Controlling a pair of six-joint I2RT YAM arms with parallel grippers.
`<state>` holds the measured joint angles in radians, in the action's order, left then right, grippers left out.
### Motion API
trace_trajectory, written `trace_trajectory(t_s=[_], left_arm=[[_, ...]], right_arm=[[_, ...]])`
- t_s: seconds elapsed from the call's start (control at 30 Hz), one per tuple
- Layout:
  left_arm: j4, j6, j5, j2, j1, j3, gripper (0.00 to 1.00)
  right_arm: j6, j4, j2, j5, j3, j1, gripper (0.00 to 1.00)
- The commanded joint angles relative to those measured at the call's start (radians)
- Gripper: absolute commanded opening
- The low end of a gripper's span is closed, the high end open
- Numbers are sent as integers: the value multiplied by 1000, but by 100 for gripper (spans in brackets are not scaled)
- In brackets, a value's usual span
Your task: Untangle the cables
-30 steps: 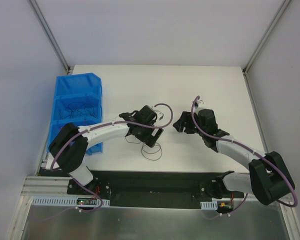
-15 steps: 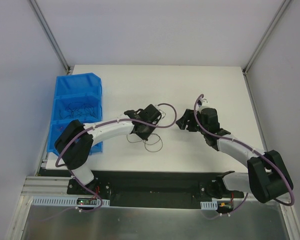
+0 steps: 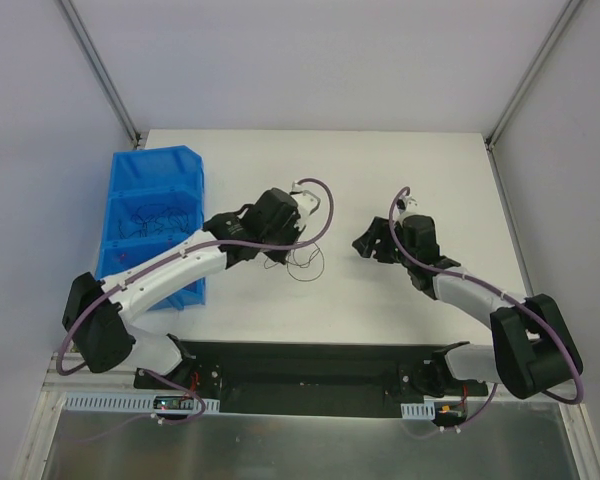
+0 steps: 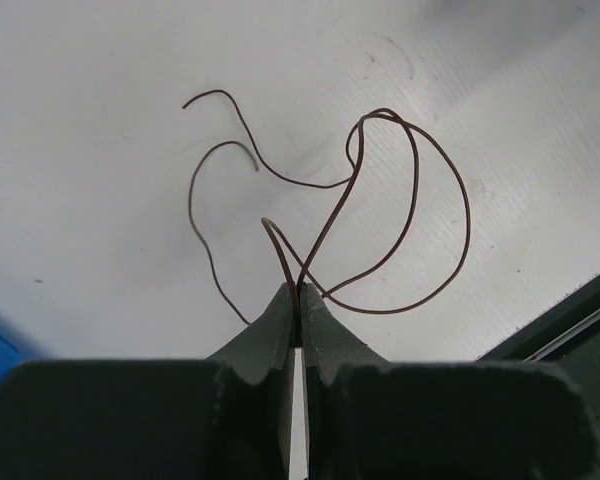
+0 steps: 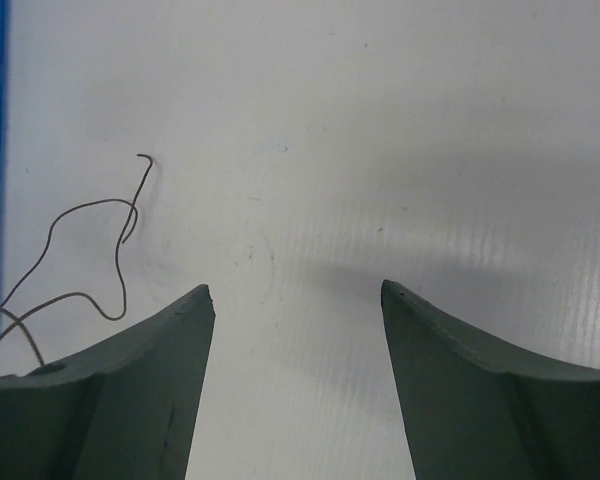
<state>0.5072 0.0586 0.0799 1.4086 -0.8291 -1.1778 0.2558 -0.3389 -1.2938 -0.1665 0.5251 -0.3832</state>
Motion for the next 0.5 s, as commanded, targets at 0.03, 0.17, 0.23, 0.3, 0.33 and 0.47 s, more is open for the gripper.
trace_trajectory(t_s=[0.03,0.17,0.23,0.3,0.33,0.47], left_arm=[[11,3,-29,-106,70,-16,0],[2,49,-54,-178,169,-26,0],[-15,79,-77,-200,240,-28,0],[-45,116,-78,-197,307,-37,0],[-61,144,-78,-186,339,-40,0],[-105,214,-135,-151,429,-45,0]], right_arm=[[16,-54,-22,-11,6,12,70],[2,-58,-19,2,-5,12,70],[-26,-66,-10,37,-16,10,71],[-56,-19,-7,80,19,17,71],[-79,47,-1,100,59,18,71],[-69,175,60,133,133,17,72]])
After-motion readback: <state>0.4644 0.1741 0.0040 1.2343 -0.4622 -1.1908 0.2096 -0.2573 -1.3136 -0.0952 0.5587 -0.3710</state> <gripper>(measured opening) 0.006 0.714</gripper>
